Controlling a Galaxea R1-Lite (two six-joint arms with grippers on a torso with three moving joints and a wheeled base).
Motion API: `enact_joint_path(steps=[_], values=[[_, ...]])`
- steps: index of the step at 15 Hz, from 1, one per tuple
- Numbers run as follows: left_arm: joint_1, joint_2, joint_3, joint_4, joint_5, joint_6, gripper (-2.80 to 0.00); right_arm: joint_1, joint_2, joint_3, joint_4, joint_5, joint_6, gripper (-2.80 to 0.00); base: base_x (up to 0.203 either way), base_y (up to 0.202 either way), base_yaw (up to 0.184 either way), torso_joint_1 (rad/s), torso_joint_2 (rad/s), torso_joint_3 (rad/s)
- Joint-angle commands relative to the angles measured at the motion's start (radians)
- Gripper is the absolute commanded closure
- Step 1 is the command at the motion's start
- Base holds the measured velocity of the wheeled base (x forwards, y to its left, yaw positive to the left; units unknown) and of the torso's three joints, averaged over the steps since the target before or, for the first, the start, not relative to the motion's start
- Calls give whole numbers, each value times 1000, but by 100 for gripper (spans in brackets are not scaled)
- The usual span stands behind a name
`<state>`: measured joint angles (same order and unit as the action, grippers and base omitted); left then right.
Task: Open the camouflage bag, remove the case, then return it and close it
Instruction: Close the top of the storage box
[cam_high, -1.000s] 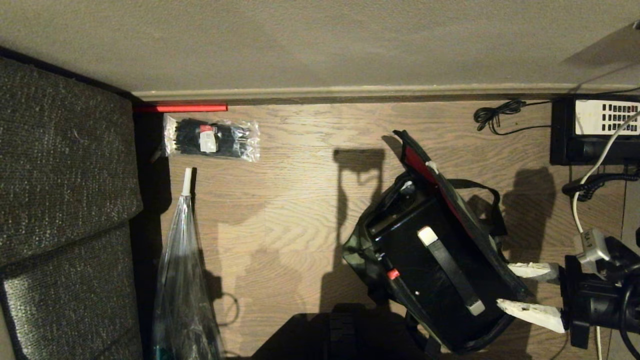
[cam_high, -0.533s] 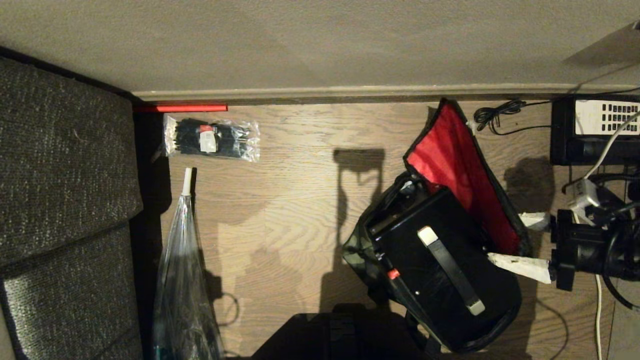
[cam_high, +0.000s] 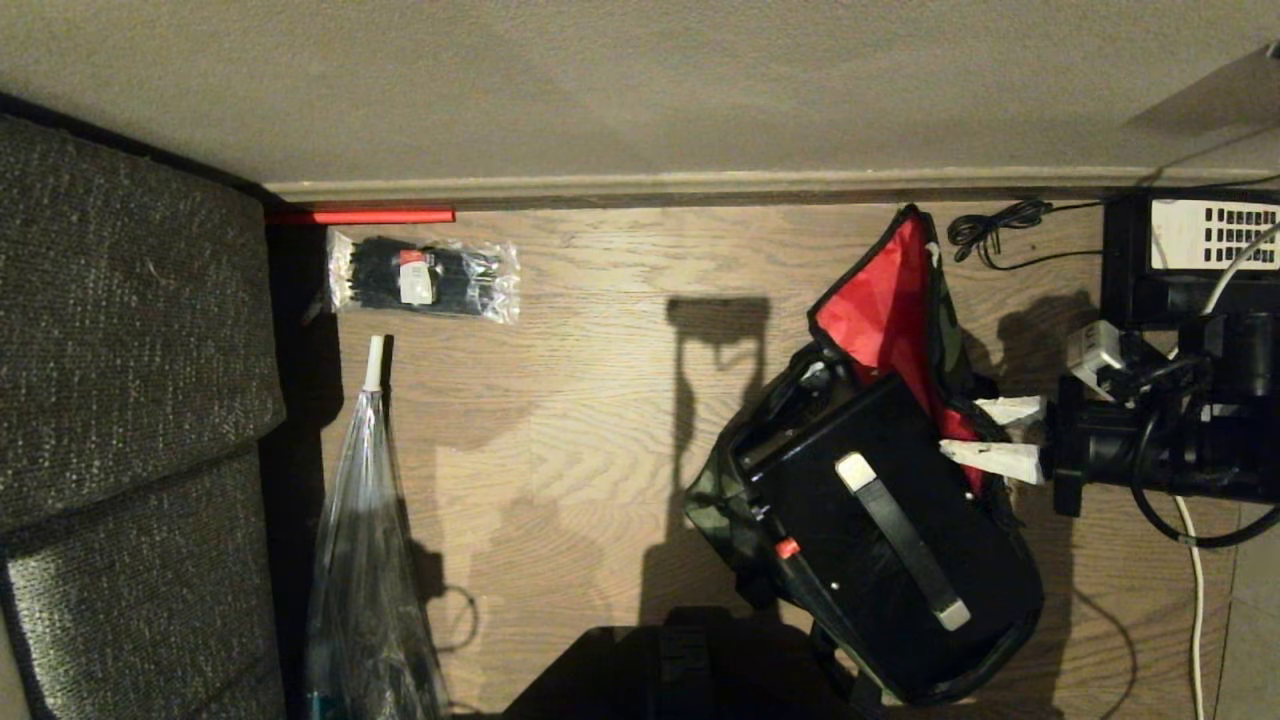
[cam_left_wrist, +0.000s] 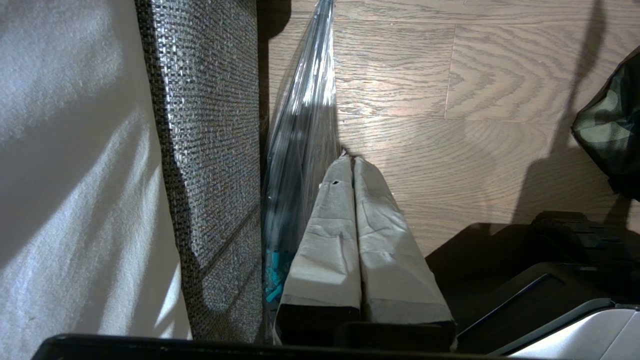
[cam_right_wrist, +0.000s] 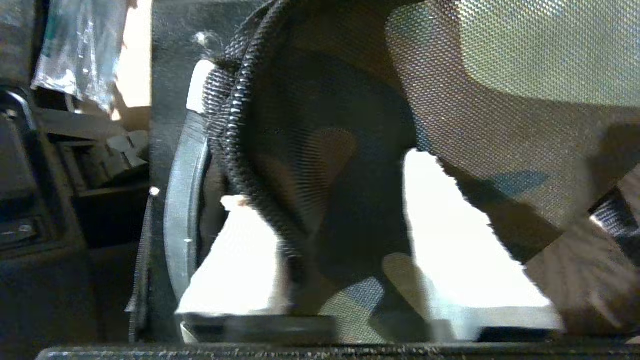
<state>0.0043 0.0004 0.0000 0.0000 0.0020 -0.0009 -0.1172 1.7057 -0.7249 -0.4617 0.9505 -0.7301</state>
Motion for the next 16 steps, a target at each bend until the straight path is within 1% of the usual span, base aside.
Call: enact_joint_path(steps=[1, 2, 3, 4, 5, 6, 9, 12, 14, 16], values=[[0, -2, 3, 0, 1, -1, 0, -3, -25, 7, 6, 4, -3, 0, 0, 0, 0, 0, 0, 0], [1, -2, 2, 0, 1, -1, 0, -17, -64, 31, 18, -4, -2, 0, 0, 0, 0, 0, 0, 0], [0, -2, 2, 0, 1, -1, 0, -33, -95, 81, 24, -28, -3, 0, 0, 0, 0, 0, 0, 0], [0, -2, 3, 0, 1, -1, 0, -40, -120, 131, 26, -69, -9, 0, 0, 0, 0, 0, 0, 0], [0, -2, 3, 0, 1, -1, 0, -46, -144, 177, 29, -132, -18, 0, 0, 0, 0, 0, 0, 0], [0, -2, 3, 0, 1, -1, 0, -50, -166, 210, 35, -170, -19, 0, 0, 0, 0, 0, 0, 0], [0, -2, 2, 0, 1, -1, 0, -75, -233, 312, 32, -220, -12, 0, 0, 0, 0, 0, 0, 0], [0, -2, 2, 0, 1, -1, 0, -102, -304, 426, 11, -229, -11, 0, 0, 0, 0, 0, 0, 0], [0, -2, 2, 0, 1, -1, 0, -104, -315, 471, 0, -242, -12, 0, 0, 0, 0, 0, 0, 0], [0, -2, 2, 0, 1, -1, 0, -104, -328, 543, -59, -324, -11, 0, 0, 0, 0, 0, 0, 0]])
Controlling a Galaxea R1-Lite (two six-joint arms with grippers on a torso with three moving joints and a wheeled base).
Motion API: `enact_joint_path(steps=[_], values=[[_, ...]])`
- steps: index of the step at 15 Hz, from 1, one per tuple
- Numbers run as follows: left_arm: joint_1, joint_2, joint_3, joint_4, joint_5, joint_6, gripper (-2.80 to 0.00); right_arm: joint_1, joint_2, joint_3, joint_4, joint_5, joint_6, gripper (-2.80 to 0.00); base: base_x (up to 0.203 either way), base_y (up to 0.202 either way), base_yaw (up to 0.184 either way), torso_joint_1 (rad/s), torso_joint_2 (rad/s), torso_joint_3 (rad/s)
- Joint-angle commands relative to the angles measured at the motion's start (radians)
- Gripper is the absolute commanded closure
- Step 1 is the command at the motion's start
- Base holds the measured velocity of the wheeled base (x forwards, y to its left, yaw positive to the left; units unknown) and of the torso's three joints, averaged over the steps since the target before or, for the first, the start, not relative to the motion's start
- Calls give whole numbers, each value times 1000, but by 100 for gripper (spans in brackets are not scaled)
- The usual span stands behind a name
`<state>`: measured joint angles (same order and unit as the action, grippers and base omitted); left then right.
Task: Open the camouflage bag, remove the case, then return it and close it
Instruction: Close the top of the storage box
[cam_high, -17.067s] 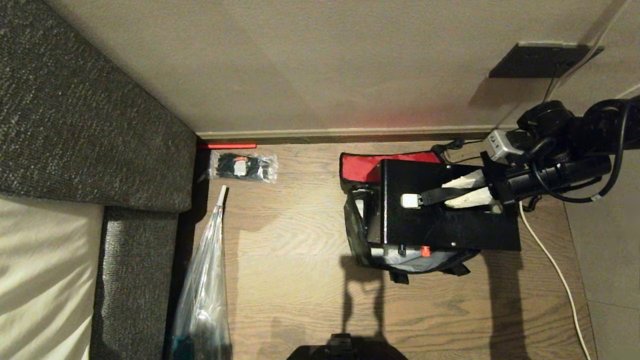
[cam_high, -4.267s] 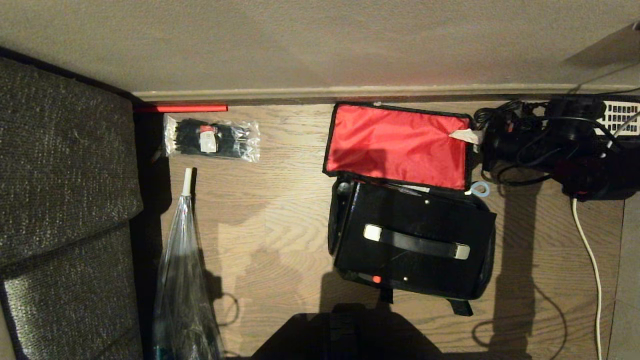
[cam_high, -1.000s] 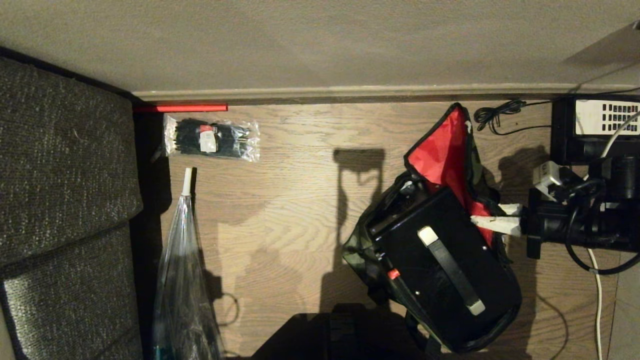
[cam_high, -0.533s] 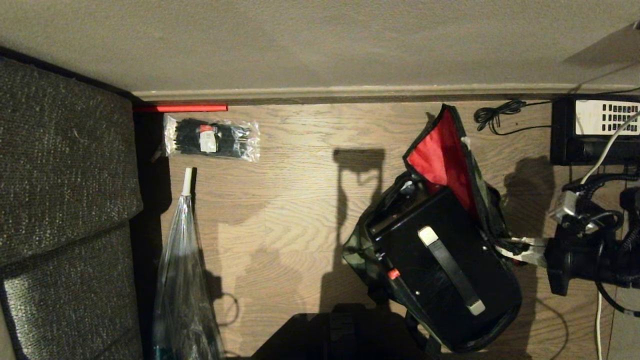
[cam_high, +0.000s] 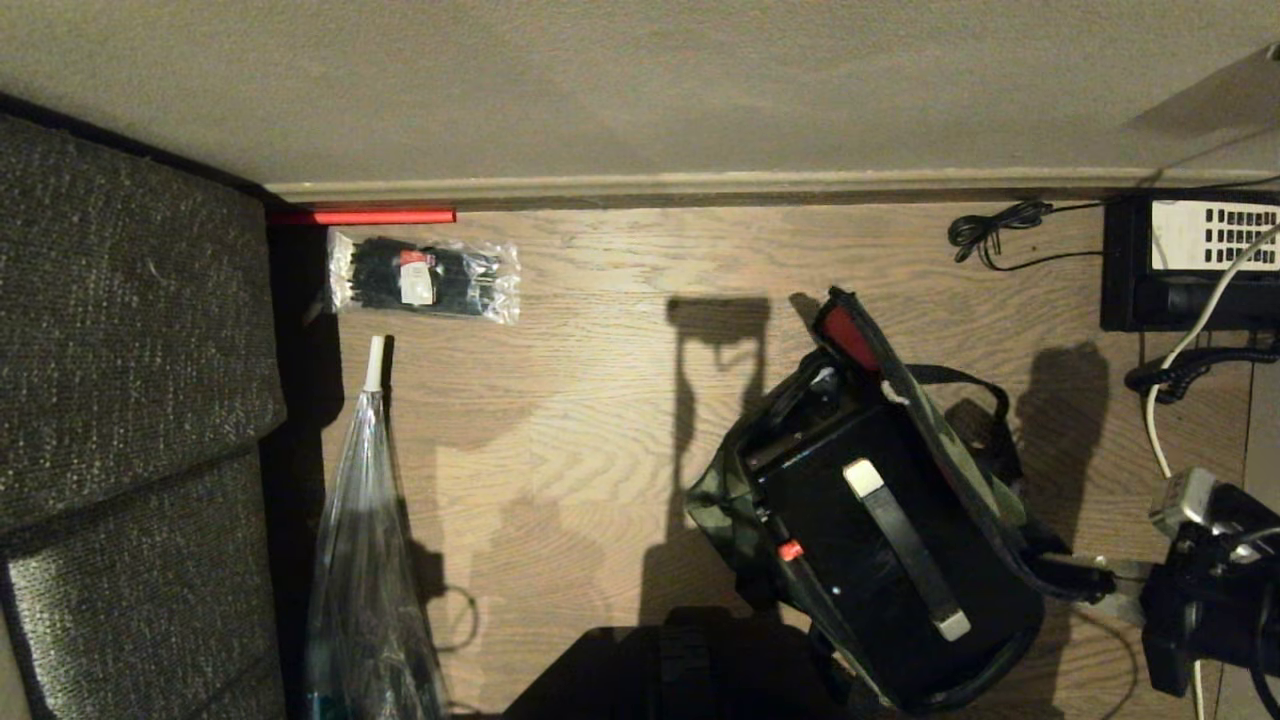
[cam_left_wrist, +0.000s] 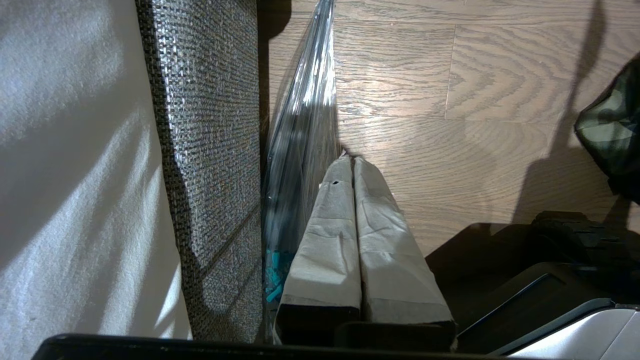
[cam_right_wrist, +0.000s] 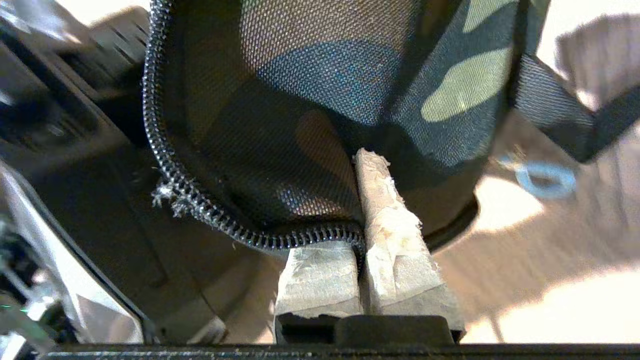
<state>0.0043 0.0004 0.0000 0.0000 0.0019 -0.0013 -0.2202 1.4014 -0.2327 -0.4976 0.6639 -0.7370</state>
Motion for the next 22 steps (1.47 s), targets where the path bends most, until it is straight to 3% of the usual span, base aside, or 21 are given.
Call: enact_joint_path(steps=[1, 4, 8, 9, 16, 19, 22], values=[[0, -2, 2, 0, 1, 0, 0, 2, -28, 66, -30, -83, -4, 0, 0, 0, 0, 0, 0, 0], [0, -2, 2, 0, 0, 0, 0, 20, -1, 86, -27, -86, -37, 0, 0, 0, 0, 0, 0, 0], [0, -2, 2, 0, 1, 0, 0, 60, -5, 96, 72, -74, -141, 0, 0, 0, 0, 0, 0, 0], [0, -2, 2, 0, 1, 0, 0, 61, -5, 97, 83, -76, -142, -280, 0, 0, 0, 0, 0, 0], [0, -2, 3, 0, 1, 0, 0, 170, -8, 93, 140, 0, -133, -280, 0, 0, 0, 0, 0, 0], [0, -2, 2, 0, 1, 0, 0, 258, 11, 86, 145, 13, -122, -280, 0, 0, 0, 0, 0, 0], [0, -2, 3, 0, 1, 0, 0, 322, 39, 36, 169, 29, -5, -280, 0, 0, 0, 0, 0, 0]])
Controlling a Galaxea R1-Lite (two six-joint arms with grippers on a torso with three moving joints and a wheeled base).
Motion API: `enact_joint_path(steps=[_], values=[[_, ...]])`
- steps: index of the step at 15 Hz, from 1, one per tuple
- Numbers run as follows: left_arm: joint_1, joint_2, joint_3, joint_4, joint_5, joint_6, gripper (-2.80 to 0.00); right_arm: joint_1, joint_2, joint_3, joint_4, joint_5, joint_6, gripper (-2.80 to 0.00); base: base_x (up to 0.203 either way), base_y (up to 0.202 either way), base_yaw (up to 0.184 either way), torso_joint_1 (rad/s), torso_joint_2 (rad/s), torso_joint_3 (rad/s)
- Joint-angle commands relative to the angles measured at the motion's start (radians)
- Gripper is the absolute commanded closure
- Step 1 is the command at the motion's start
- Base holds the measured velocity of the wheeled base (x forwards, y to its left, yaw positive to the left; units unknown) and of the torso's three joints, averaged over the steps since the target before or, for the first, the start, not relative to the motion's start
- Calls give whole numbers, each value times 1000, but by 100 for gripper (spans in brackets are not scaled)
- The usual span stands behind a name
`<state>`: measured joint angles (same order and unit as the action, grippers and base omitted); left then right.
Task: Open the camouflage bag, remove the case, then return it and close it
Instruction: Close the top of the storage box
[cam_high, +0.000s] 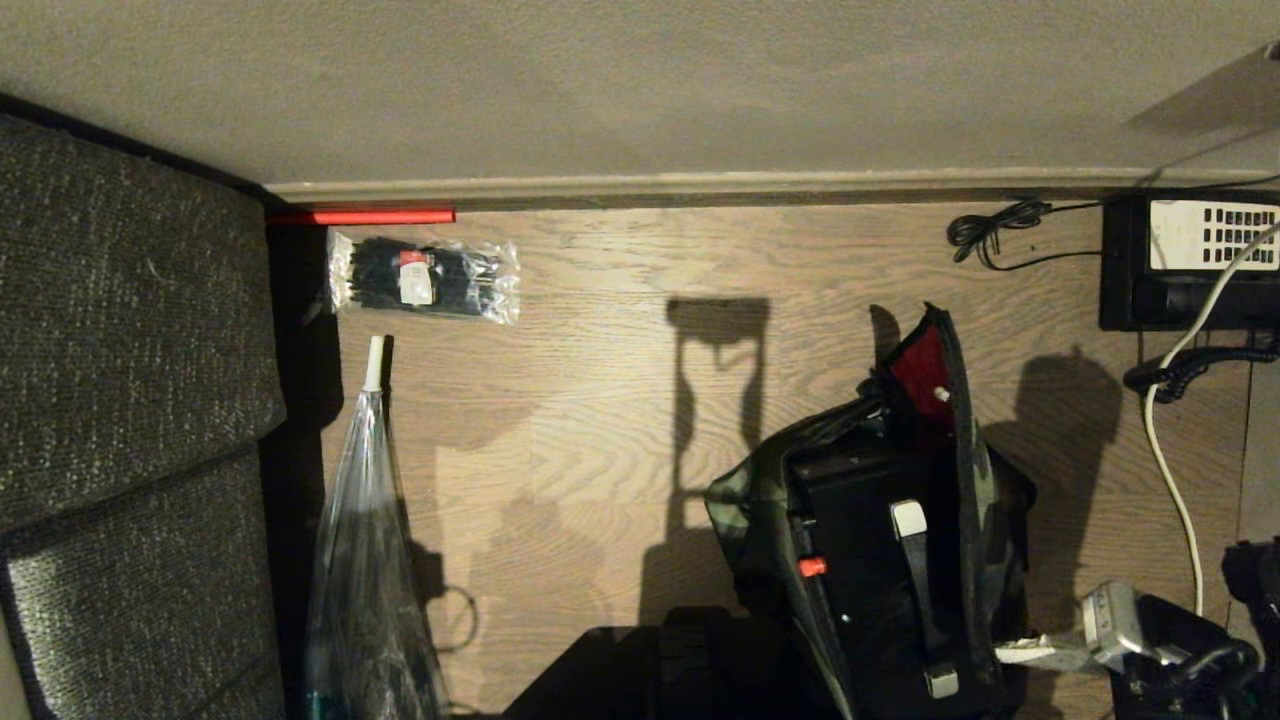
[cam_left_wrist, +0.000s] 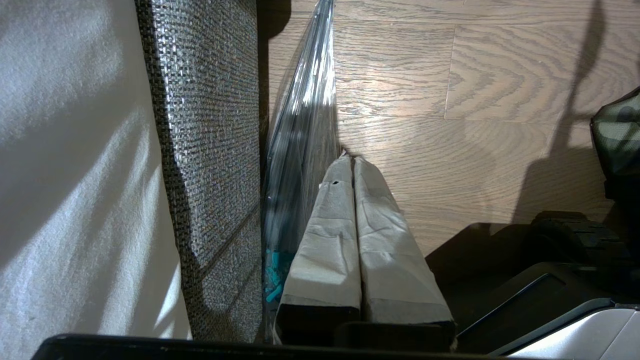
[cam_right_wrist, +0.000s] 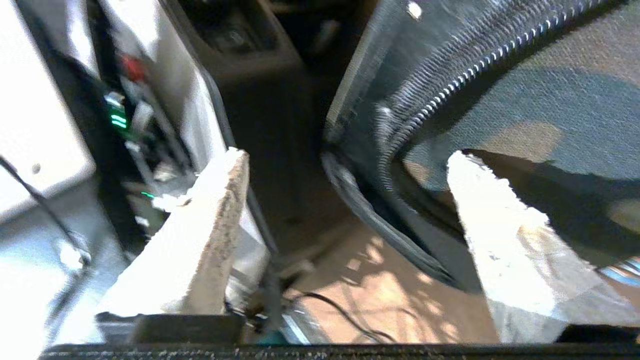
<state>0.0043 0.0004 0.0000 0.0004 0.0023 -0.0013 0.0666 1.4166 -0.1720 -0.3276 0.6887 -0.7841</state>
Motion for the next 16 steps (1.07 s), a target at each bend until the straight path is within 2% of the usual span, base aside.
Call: enact_joint_path(steps=[1, 4, 7, 8, 11, 14, 15, 16], values=[[0, -2, 2, 0, 0, 0, 0, 57, 43, -52, -2, 5, 98, -280, 0, 0, 0, 0, 0, 0], [0, -2, 2, 0, 0, 0, 0, 118, 129, -150, -15, 6, 249, -280, 0, 0, 0, 0, 0, 0], [0, -2, 2, 0, 1, 0, 0, 167, 258, -252, -136, -1, 357, -280, 0, 0, 0, 0, 0, 0], [2, -2, 3, 0, 1, 0, 0, 185, 297, -290, -195, -21, 414, -280, 0, 0, 0, 0, 0, 0], [0, -1, 3, 0, 1, 0, 0, 225, 380, -326, -291, -168, 517, -280, 0, 0, 0, 0, 0, 0], [1, -2, 2, 0, 1, 0, 0, 225, 340, -320, -296, -177, 618, -280, 0, 0, 0, 0, 0, 0], [1, -2, 3, 0, 0, 0, 0, 225, 308, -327, -296, -178, 675, 0, 0, 0, 0, 0, 0, 0], [0, -2, 3, 0, 1, 0, 0, 224, 283, -326, -297, -184, 704, 0, 0, 0, 0, 0, 0, 0]])
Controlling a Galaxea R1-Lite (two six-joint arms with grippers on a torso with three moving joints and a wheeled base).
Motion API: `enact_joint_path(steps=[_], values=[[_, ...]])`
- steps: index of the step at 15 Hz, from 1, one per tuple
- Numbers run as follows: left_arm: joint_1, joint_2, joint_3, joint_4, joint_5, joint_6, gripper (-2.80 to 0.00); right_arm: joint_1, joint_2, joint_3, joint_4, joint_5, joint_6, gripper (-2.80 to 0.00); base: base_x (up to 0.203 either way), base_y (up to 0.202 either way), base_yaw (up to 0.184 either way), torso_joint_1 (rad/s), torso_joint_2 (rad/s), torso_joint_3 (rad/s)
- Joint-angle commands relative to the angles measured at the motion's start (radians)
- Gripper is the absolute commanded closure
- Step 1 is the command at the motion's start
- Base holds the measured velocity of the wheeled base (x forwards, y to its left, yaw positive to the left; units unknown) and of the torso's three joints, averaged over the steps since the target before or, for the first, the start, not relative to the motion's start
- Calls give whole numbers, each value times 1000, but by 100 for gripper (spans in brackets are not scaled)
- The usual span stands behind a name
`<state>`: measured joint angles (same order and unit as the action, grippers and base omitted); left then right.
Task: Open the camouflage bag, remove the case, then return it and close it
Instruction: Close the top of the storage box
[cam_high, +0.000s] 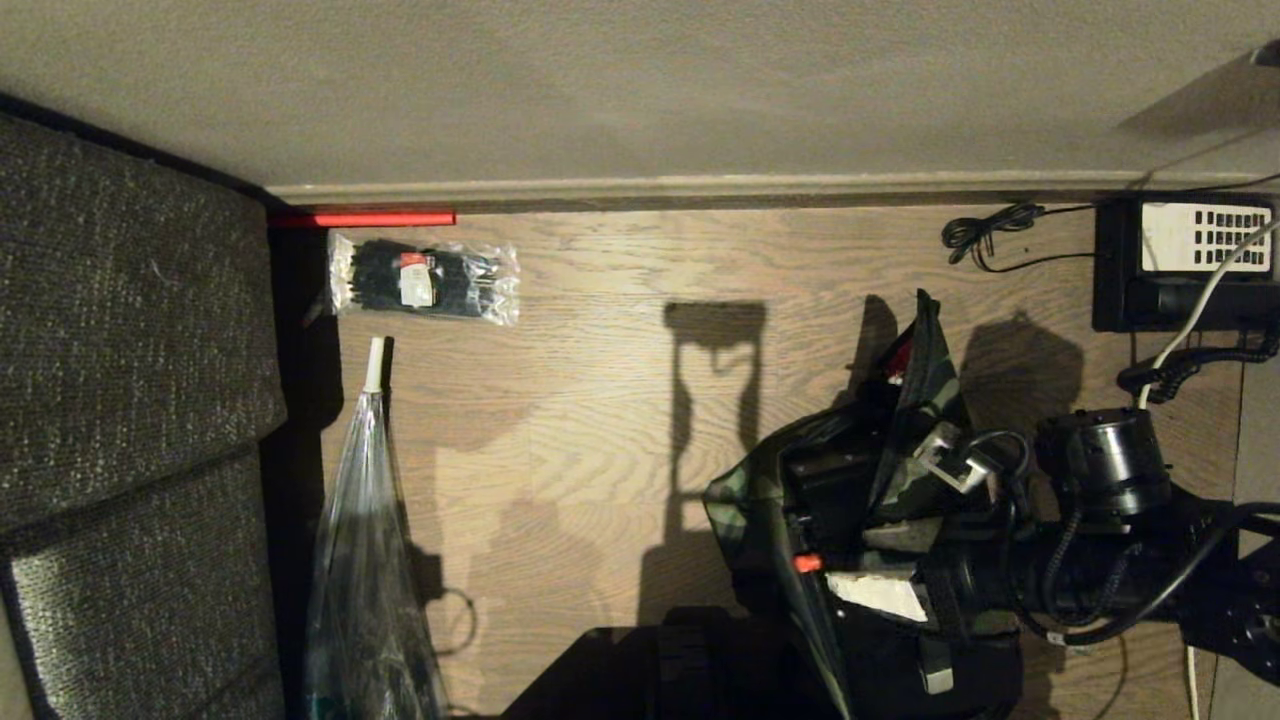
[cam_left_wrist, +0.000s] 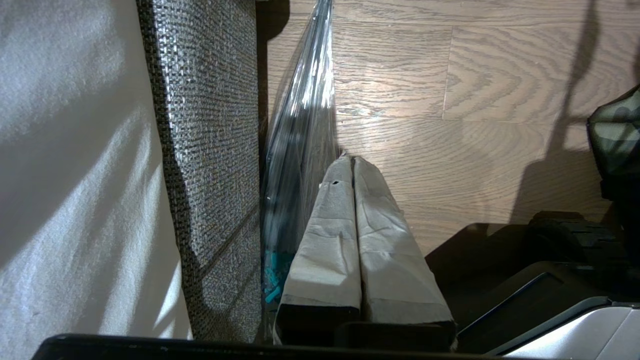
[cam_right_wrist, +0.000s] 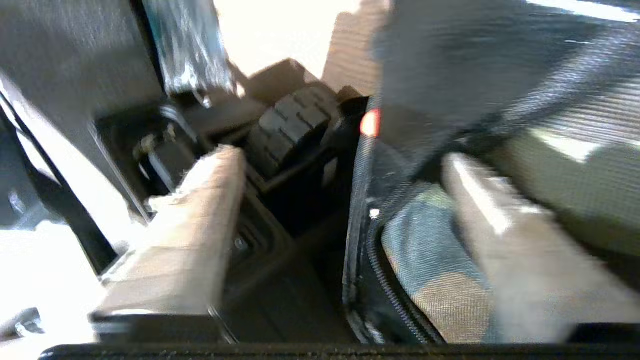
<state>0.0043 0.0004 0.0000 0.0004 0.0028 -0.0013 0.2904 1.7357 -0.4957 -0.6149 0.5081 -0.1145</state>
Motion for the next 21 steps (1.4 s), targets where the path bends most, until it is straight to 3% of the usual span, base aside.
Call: enact_joint_path(steps=[1, 7, 9, 12, 15, 17, 21], values=[[0, -2, 3, 0, 0, 0, 0, 0, -62, 9, -7, -23, 46, 0, 0, 0, 0, 0, 0, 0], [0, -2, 3, 0, 0, 0, 0, -28, -345, 12, 79, -51, 53, 0, 0, 0, 0, 0, 0, 0], [0, -2, 3, 0, -1, 0, 0, -56, -467, 10, 197, -60, 53, 0, 0, 0, 0, 0, 0, 0], [2, -2, 3, 0, 0, 0, 0, -76, -658, 2, 441, -150, 74, 0, 0, 0, 0, 0, 0, 0], [0, -2, 3, 0, 0, 0, 0, -80, -818, 8, 684, -268, 223, 0, 0, 0, 0, 0, 0, 0], [0, -2, 2, 0, 0, 0, 0, -106, -936, 23, 806, -295, 265, 0, 0, 0, 0, 0, 0, 0], [0, -2, 3, 0, 0, 0, 0, -196, -1229, 282, 850, -361, 127, 0, 0, 0, 0, 0, 0, 0]])
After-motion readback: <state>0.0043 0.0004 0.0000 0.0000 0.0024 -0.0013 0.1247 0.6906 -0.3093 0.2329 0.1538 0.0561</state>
